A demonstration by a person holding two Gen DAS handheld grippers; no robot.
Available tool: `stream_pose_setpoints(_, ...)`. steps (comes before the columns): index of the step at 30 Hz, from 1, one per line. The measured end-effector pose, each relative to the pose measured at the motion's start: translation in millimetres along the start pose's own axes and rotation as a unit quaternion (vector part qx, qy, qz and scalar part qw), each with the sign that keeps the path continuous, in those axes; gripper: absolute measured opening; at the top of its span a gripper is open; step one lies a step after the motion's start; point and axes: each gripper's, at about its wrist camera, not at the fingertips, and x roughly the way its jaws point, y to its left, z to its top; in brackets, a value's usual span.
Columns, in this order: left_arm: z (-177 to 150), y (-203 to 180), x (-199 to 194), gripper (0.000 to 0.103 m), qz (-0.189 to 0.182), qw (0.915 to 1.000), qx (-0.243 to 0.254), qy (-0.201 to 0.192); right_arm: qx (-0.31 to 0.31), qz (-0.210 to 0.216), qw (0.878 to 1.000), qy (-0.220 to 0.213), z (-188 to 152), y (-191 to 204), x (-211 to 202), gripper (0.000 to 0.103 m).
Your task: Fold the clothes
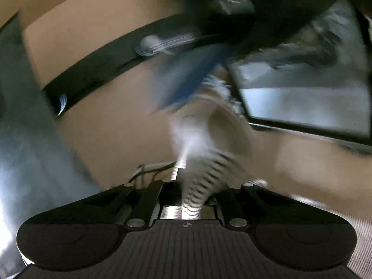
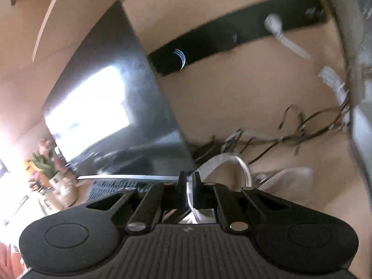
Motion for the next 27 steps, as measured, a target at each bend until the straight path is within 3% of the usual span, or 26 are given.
stream_pose_setpoints(2,-6,36,-8,0.006,0.039,0.9975,-0.058,0.010,-0.001,-0.027,0.999,-0.027,4,-12,-11,0.006)
stream_pose_setpoints(4,-18,77,-18,0.006,0.097,0.9886,-0.113,0.022,-0.034,-0.075,0.996,-0.045,2,-20,-16,0.009)
stream_pose_setpoints(6,-38,126,-32,0.006,0.160,0.9712,-0.169,0.050,-0.051,-0.102,0.993,-0.038,-3,-29,-9,0.010)
stream_pose_setpoints(9,-70,187,-44,0.006,0.246,0.9430,-0.200,0.102,-0.009,-0.080,0.997,0.017,-15,-49,26,0.010)
stream_pose_setpoints(11,-89,215,-43,0.008,0.267,0.9272,-0.225,0.136,-0.028,-0.069,0.996,0.055,-28,-44,60,0.012)
stream_pose_setpoints(12,-99,230,-43,0.014,0.277,0.9185,-0.237,0.153,-0.051,-0.063,0.994,0.072,-36,-37,78,0.016)
stream_pose_setpoints(13,-109,244,-43,0.016,0.286,0.9092,-0.250,0.170,-0.078,-0.057,0.991,0.092,-46,-28,96,0.026)
stream_pose_setpoints(15,-123,260,-48,0.025,0.284,0.8911,-0.299,0.190,-0.133,-0.044,0.982,0.129,-66,-9,131,0.029)
stream_pose_setpoints(16,-125,260,-54,0.025,0.282,0.8876,-0.310,0.190,-0.167,-0.039,0.975,0.139,-77,4,144,0.029)
stream_pose_setpoints(18,-130,260,-67,0.045,0.279,0.8805,-0.332,0.191,-0.251,-0.051,0.958,0.131,-97,27,164,0.029)
stream_pose_setpoints(21,-135,257,-82,0.052,0.276,0.8721,-0.355,0.192,-0.337,-0.069,0.930,0.128,-117,39,194,0.035)
stream_pose_setpoints(25,-135,256,-104,0.062,0.260,0.8517,-0.416,0.185,-0.345,-0.071,0.923,0.155,-122,35,228,0.041)
stream_pose_setpoints(27,-129,250,-109,0.075,0.240,0.8564,-0.421,0.179,-0.352,-0.081,0.920,0.153,-126,33,237,0.044)
